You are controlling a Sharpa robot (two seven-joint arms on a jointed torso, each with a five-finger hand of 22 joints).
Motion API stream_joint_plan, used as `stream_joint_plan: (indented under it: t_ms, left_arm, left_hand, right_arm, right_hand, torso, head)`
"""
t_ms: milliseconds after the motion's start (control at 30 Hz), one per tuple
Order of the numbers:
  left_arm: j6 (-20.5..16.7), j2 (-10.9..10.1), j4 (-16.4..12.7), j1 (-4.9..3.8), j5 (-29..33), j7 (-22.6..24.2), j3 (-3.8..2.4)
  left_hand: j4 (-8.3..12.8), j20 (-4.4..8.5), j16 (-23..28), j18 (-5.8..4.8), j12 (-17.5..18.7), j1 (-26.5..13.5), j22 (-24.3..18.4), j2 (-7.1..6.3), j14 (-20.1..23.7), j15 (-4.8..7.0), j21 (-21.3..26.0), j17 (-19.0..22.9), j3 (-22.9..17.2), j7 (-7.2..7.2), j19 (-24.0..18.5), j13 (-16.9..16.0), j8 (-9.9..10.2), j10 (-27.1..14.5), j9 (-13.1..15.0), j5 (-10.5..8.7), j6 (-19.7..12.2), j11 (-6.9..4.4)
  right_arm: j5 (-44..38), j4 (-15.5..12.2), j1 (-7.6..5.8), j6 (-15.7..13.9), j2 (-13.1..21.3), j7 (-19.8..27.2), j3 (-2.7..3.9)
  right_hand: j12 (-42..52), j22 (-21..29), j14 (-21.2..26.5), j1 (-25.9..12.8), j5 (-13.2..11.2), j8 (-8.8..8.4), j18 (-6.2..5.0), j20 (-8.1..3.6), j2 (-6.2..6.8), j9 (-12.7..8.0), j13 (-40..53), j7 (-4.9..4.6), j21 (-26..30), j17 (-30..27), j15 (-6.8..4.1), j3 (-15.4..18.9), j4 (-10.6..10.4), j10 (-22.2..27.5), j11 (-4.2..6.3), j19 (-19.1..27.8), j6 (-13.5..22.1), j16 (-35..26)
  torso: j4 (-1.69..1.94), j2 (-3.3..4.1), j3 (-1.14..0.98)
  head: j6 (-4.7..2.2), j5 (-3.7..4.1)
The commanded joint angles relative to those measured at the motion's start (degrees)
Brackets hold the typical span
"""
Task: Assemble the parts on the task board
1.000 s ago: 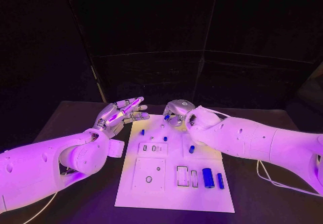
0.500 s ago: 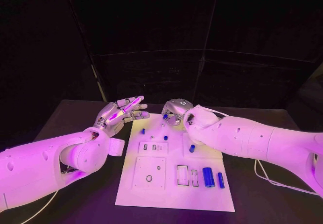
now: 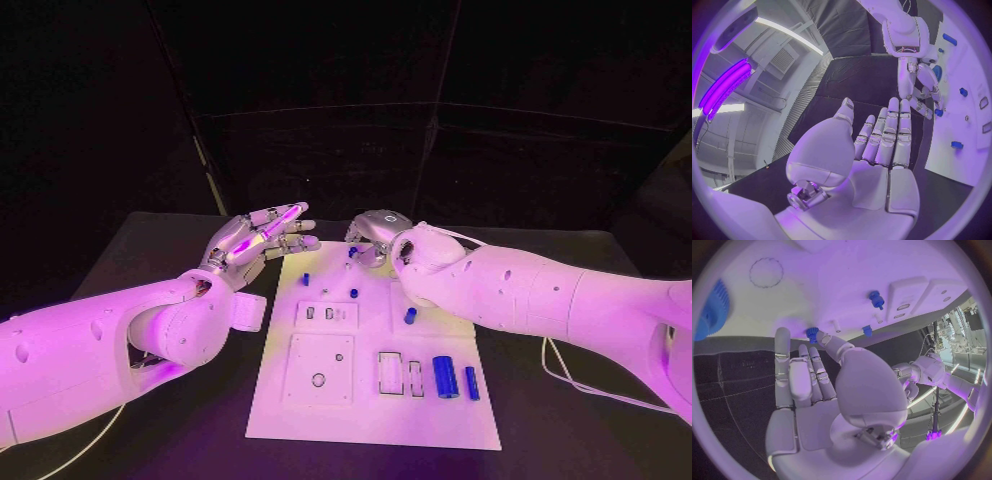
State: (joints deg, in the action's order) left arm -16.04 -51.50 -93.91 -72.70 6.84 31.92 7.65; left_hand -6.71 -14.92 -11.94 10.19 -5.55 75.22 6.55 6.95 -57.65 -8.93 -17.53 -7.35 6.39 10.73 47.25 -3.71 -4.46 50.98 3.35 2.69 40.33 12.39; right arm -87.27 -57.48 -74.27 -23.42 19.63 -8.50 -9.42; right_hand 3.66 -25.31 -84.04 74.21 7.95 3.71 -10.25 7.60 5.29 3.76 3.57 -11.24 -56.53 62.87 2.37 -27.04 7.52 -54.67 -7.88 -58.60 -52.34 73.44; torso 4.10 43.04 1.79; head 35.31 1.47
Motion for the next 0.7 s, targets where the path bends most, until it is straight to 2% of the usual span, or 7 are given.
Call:
stream_joint_plan:
  t_ms: [33, 200, 367, 467, 533, 600, 700]
  left_arm:
    - [0.8, 0.1, 0.0, -0.11, -0.3, 0.2, -0.05]
    - [0.9, 0.0, 0.1, -0.13, -0.3, 0.1, -0.05]
    - [0.9, -0.4, 0.1, -0.13, -0.3, 0.0, -0.05]
    - [0.9, -0.7, 0.2, -0.13, -0.3, 0.0, -0.05]
    - [0.9, -0.8, 0.2, -0.13, -0.3, 0.0, -0.04]
    - [1.0, -0.9, 0.4, -0.14, -0.3, -0.1, -0.04]
    - [1.0, -0.8, 0.6, -0.13, -0.3, -0.3, -0.03]
  left_hand:
    - [0.2, -0.46, 0.2, 0.21, 0.3, -0.2, -0.1, 0.57, 0.1, -0.34, 0.3, 0.1, 0.3, 4.95, 0.0, 0.1, 0.2, -0.2, 0.0, 0.08, -0.4, 0.08]
    - [0.2, -0.46, 0.2, 0.21, 0.3, -0.2, -0.1, 0.57, 0.1, -0.34, 0.3, 0.1, 0.3, 4.95, 0.0, 0.1, 0.2, -0.2, 0.0, 0.08, -0.4, 0.08]
    - [0.2, -0.46, 0.2, 0.21, 0.3, -0.2, -0.1, 0.57, 0.1, -0.34, 0.3, 0.1, 0.3, 4.95, 0.0, 0.1, 0.2, -0.2, 0.0, 0.08, -0.4, 0.08]
    - [0.2, -0.46, 0.2, 0.21, 0.3, -0.2, -0.1, 0.57, 0.1, -0.34, 0.3, 0.1, 0.3, 4.95, 0.0, 0.1, 0.2, -0.2, 0.0, 0.08, -0.4, 0.08]
    - [0.2, -0.46, 0.2, 0.21, 0.3, -0.2, -0.1, 0.57, 0.1, -0.34, 0.3, 0.1, 0.3, 4.95, 0.0, 0.1, 0.2, -0.2, 0.0, 0.08, -0.4, 0.08]
    - [0.2, -0.46, 0.2, 0.21, 0.3, -0.2, -0.1, 0.57, 0.1, -0.34, 0.3, 0.1, 0.3, 4.95, 0.0, 0.1, 0.2, -0.2, 0.0, 0.08, -0.4, 0.08]
    - [0.2, -0.46, 0.2, 0.22, 0.3, -0.2, -0.1, 0.61, 0.1, -0.34, 0.3, 0.1, 0.3, 4.97, 0.0, 0.1, 0.3, -0.2, 0.0, 0.08, -0.3, 0.09]
  right_arm:
    - [-0.1, -0.1, -0.15, -0.8, 0.0, -0.2, 0.04]
    - [0.0, -1.0, -0.15, -3.0, 0.8, 0.3, 0.04]
    - [2.1, -5.0, -0.29, -6.3, 4.7, 0.6, 0.08]
    - [4.8, -8.3, -0.49, -7.3, 7.8, 0.0, 0.09]
    - [7.4, -10.9, -0.87, -7.4, 10.2, -1.1, 0.09]
    - [10.7, -13.3, -1.62, -6.4, 12.5, -2.2, 0.08]
    - [14.2, -16.2, -2.62, -4.1, 15.4, -4.0, 0.13]
  right_hand:
    - [0.2, 0.7, 1.3, 0.8, -1.1, -0.12, -0.36, 0.28, 0.45, 0.0, 0.1, -0.13, 1.2, -4.9, 0.67, 2.0, -0.4, 4.3, -0.48, 1.3, 2.4, -3.6]
    - [1.1, 1.2, 1.7, 1.8, -1.1, 0.08, -0.4, 0.4, 0.39, 0.2, 0.3, -0.34, 1.7, -6.4, 0.76, 3.4, -0.8, 5.2, -0.58, 1.5, 2.4, -4.7]
    - [4.3, 1.2, 0.6, 2.6, 0.2, 0.67, -0.45, 0.06, -0.12, 0.5, 0.8, -0.28, 1.4, -4.9, 0.33, 4.0, -1.2, 1.1, -0.09, 0.8, 0.4, -3.4]
    - [7.2, 1.2, -0.3, 1.8, 0.1, 1.27, -0.48, -0.24, -0.11, 0.7, 1.4, 0.22, 1.0, -2.5, -0.37, 4.1, -2.0, -3.7, 0.79, 0.2, -1.3, -1.7]
    - [9.7, 1.1, -0.8, 1.3, 0.0, 1.57, -0.48, -0.47, 0.36, 0.7, 2.2, 0.49, 0.8, -1.0, -1.01, 4.4, -2.5, -7.7, 1.58, -0.2, -1.9, -0.6]
    - [13.3, 1.2, -1.0, 0.6, -0.1, 1.86, -0.5, -0.84, 1.26, 0.8, 3.8, 1.1, 0.7, -0.4, -1.8, 5.5, -2.9, -12.6, 2.67, -0.7, -2.3, -0.1]
    - [20.5, 1.4, -1.6, -0.2, 0.9, 1.99, -0.46, -1.95, 2.7, 0.7, 8.0, 2.33, 0.8, 1.6, -3.07, 8.1, -3.8, -17.4, 4.19, -1.7, -2.0, 1.4]
  torso:
    - [0.02, -0.01, -0.02]
    - [0.01, -0.04, -0.04]
    - [-0.13, -0.2, -0.03]
    - [-0.42, -0.35, -0.01]
    - [-0.74, -0.43, -0.05]
    - [-1.03, -0.49, -0.12]
    - [-1.31, -0.61, -0.17]
  head:
    - [0.04, 0.09]
    - [-0.06, 0.18]
    - [-0.36, 0.13]
    - [-0.48, 0.02]
    - [-0.62, -0.19]
    - [-0.72, -0.39]
    - [-0.83, -0.13]
